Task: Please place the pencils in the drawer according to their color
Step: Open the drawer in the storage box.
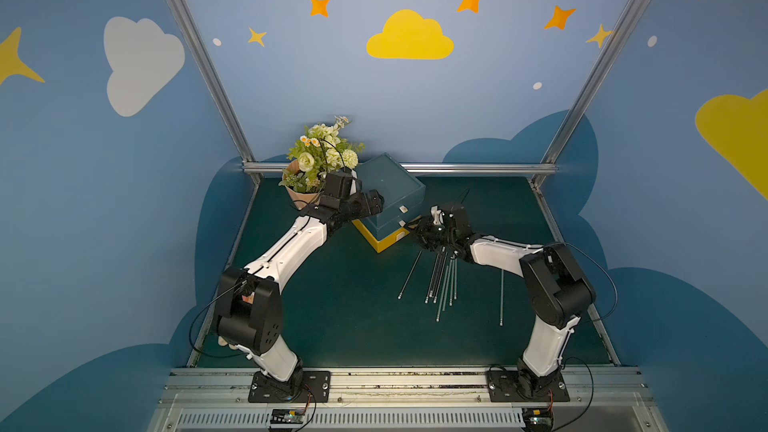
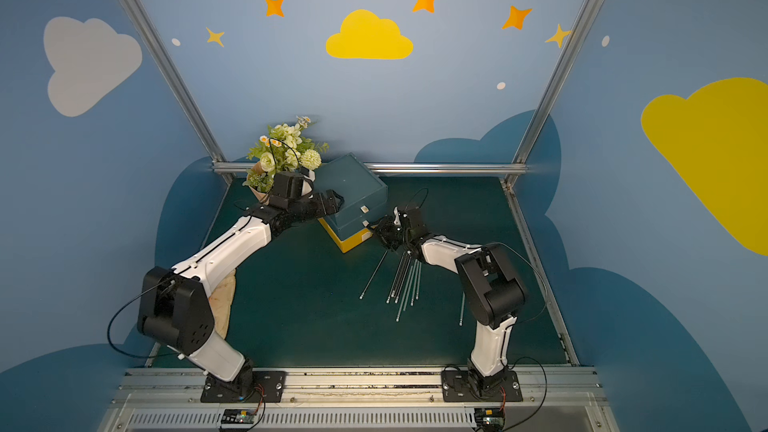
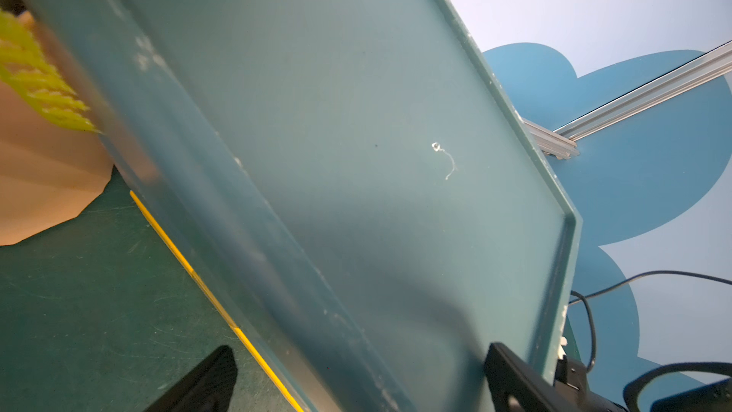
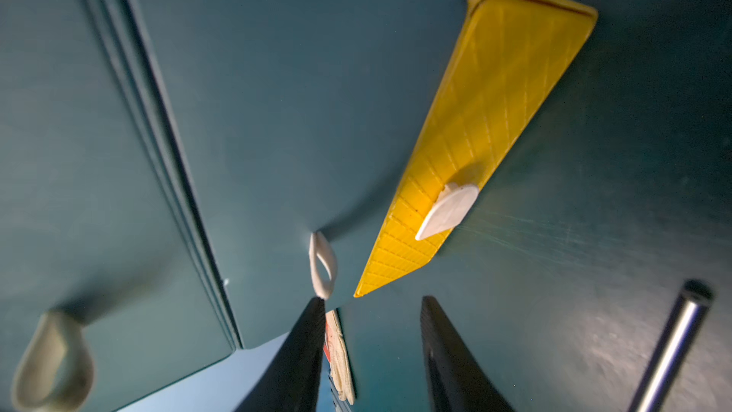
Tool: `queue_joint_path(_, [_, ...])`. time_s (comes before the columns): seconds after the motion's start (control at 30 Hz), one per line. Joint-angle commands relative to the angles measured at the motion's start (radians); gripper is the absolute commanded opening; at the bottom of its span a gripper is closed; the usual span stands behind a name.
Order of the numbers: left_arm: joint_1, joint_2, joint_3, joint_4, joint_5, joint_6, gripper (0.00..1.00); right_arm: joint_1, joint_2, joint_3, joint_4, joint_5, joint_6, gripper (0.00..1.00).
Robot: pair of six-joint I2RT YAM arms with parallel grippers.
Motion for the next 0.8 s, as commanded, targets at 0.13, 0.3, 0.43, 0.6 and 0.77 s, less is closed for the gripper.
queue_joint_path(0.13, [-0.007,-0.017,-0.019,-0.046,-0.002,0.01,1.0,0.002,0.044,0.08,0.036,-0.006,0.017,0.4])
queue_joint_path(0.3, [-0.009,-0.016,-0.019,-0.048,-0.005,0.011,1.0,0.001,0.066,0.09,0.042,-0.013,0.032,0.29])
queue_joint_path(0.43, [-0.008,-0.013,-0.019,-0.05,-0.005,0.011,1.0,0.0,0.072,0.079,0.075,-0.028,0.05,0.06])
queue_joint_path(0.6, [-0.01,-0.012,-0.019,-0.05,-0.005,0.013,1.0,-0.004,0.031,0.031,0.086,-0.037,0.053,0.0])
queue_joint_path(0.77, [-0.01,-0.013,-0.021,-0.047,-0.003,0.013,1.0,-0.006,-0.046,-0.052,0.079,-0.045,0.044,0.0])
